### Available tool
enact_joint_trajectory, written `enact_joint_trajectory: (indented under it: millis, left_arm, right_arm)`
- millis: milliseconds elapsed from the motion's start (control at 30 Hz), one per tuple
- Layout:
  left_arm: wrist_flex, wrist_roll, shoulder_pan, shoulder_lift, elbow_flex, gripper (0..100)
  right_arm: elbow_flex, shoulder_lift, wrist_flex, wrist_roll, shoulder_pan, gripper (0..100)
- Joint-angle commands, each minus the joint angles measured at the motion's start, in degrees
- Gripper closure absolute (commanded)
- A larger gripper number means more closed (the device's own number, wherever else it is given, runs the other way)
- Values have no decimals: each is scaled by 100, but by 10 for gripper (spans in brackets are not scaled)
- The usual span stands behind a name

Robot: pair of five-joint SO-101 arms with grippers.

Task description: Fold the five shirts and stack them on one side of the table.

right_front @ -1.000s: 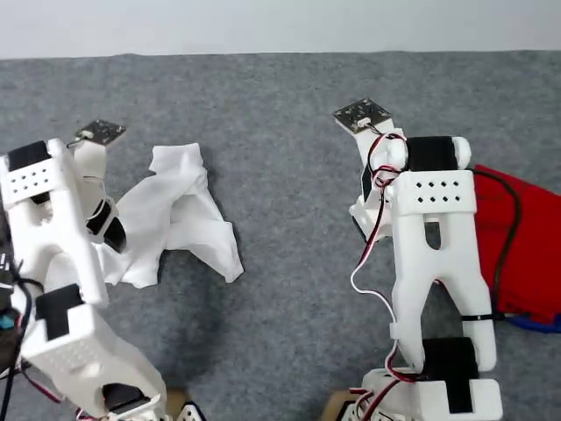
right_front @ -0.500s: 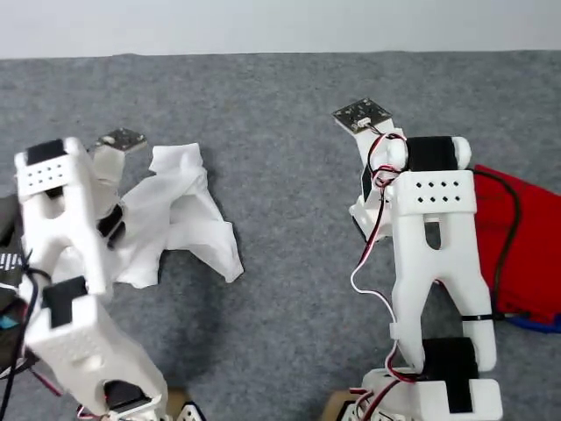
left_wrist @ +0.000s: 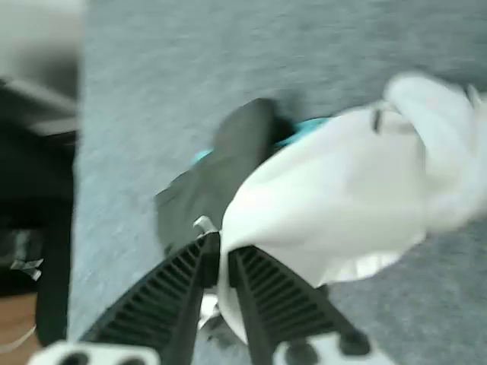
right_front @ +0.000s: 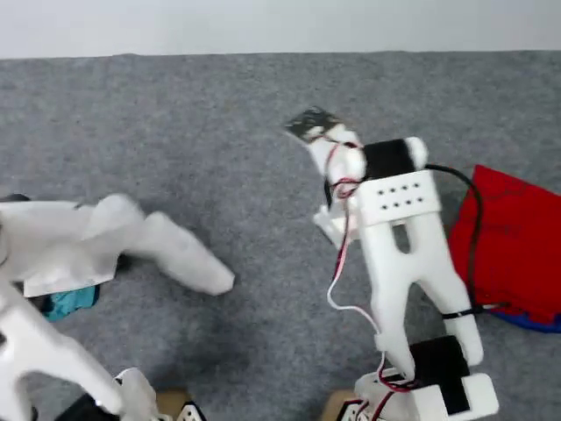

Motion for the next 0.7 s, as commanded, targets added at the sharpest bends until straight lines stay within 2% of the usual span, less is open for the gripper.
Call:
enact_joint_trajectory:
  millis: [0,167,267,367,500,667]
  left_arm:
    - [123,0,-545,-325,119,996]
    - [114,0,-1301,-325,796,996]
    - [105,-26,-1389,-325,1455,996]
    - [-79,-185,-1371,-325,2149,996]
    - [-396,-202,-1389,-325,2888,996]
    - [-413,-193,-1389,-343,3284,996]
  right_arm:
    - [-62,-233,-769,53,-602,794]
    - [-53,119,-1956,62,-1209,765]
    - [-70,646,-2290,62,-1508,702]
    - [-396,1174,-2404,79,-1815,694]
    - [-1327,1938,-2387,624,-2123,694]
    - [-2532,2835,-2220,1451,-2580,693]
